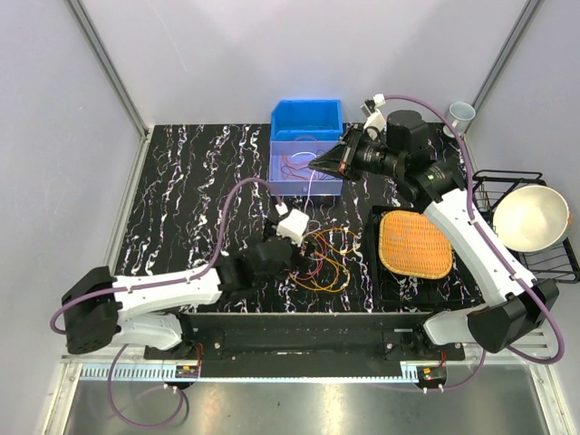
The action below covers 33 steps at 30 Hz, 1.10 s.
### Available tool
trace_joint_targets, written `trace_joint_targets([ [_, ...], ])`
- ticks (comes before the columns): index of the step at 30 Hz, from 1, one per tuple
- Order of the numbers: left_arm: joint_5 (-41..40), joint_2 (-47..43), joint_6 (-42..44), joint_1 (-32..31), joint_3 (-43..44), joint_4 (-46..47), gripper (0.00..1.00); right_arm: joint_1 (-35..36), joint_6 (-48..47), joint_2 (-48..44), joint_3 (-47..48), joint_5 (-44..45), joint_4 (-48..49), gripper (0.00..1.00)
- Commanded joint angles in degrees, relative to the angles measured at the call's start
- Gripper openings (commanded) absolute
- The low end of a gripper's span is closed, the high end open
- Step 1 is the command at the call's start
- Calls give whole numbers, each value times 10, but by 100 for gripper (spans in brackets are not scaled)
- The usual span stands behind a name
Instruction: Untangle the cables
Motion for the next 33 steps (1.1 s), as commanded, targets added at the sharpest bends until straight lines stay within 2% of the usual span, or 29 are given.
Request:
trace_joint_targets([
  [1,-14,53,29,-8,54,76,82,-1,5,-1,24,-22,3,0],
  [3,-23,82,30,-8,63,83,72,-1,5,-1,25,-24,2,0],
  [4,-34,91,33,-8,68,86,55,-1,5,-2,25,-24,1,0],
  [6,-44,111,36,-8,75,92,38,-2,3,-5,26,-25,-2,0],
  [7,-51,115,38,-8,82,92,21,-3,1,-5,25,-25,-5,0],
  [8,-52,118,40,-8,83,96,13,-4,1,-7,23,-26,-5,0],
  [10,-58,120,42,-8,93,96,0,-6,-2,-7,21,-27,-6,0],
  [11,-56,119,43,-8,94,93,0,-7,-2,-10,19,-27,-6,0],
  [16,-38,67,37,-13,93,64,0,-29,-9,-9,16,-32,-6,0],
  [23,-42,-123,-11,-15,39,-8,0,-61,-18,4,15,-34,-6,0],
  [28,-48,-191,-14,-15,12,-53,1,-61,-14,9,18,-31,-2,0],
  [29,-38,-196,-11,-15,10,-58,12,-60,-13,9,20,-32,-1,0],
  [30,-36,-195,-8,-15,3,-61,50,-60,-13,10,23,-32,-2,0],
  [32,-26,-188,-11,-15,-4,-58,76,-60,-13,7,26,-31,-2,0],
  [33,-24,-185,-8,-15,-12,-51,81,-60,-11,6,31,-32,-2,0],
])
